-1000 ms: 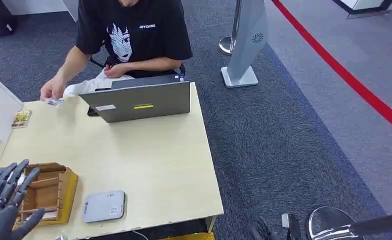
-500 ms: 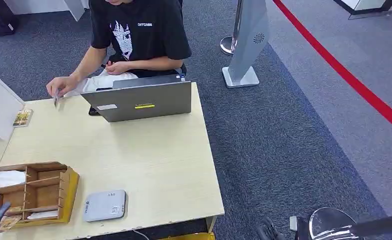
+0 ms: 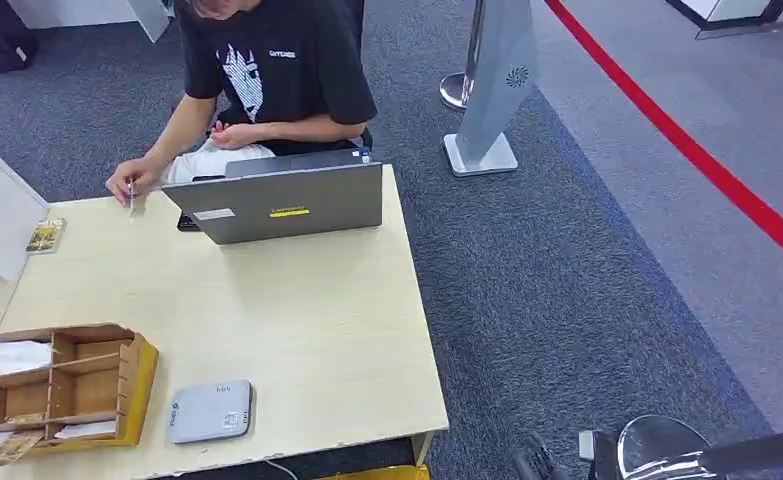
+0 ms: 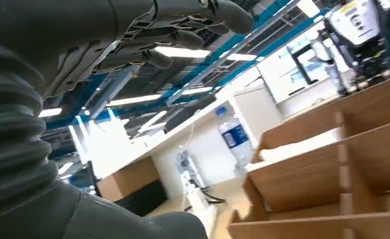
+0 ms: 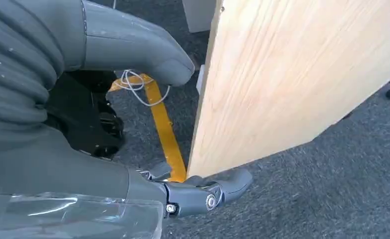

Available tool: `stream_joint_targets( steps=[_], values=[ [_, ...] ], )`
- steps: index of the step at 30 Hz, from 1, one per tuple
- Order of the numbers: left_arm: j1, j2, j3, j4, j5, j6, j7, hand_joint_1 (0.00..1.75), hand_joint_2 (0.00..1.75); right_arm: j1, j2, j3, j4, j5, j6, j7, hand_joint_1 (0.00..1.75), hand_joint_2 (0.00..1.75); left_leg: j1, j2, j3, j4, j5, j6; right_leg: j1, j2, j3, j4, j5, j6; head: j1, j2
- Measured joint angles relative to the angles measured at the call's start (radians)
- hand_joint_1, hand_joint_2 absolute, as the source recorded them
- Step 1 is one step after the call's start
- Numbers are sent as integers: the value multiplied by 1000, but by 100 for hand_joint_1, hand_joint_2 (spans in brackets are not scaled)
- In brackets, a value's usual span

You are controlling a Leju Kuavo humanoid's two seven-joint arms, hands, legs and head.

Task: Pass the card to the sensor for recognition and then transmit it.

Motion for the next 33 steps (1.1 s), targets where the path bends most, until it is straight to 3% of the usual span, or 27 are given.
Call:
stream_joint_targets(
  steps=[4,12,23,33],
  values=[
    [-40,-81,69,36,-32,-28,-71,0,175,-2,0,3,3,-16,-5,0,0,175,0,0,0,0,0,0,0,0,0,0,0,0,0,0],
    [-71,-181,138,81,-74,-39,-129,0,175,-2,0,11,5,-31,-13,-3,0,175,0,0,0,0,0,0,0,0,0,0,0,0,0,0],
    [-104,-251,144,121,-110,-51,-147,0,175,-3,-1,26,5,-32,-22,-6,0,175,0,0,1,0,0,0,0,0,0,0,0,0,0,0],
    [-182,-284,105,174,-125,-75,-99,0,175,-11,-6,47,5,-13,-35,-6,0,175,0,0,1,0,0,0,0,0,0,0,0,0,0,0]
  ],
)
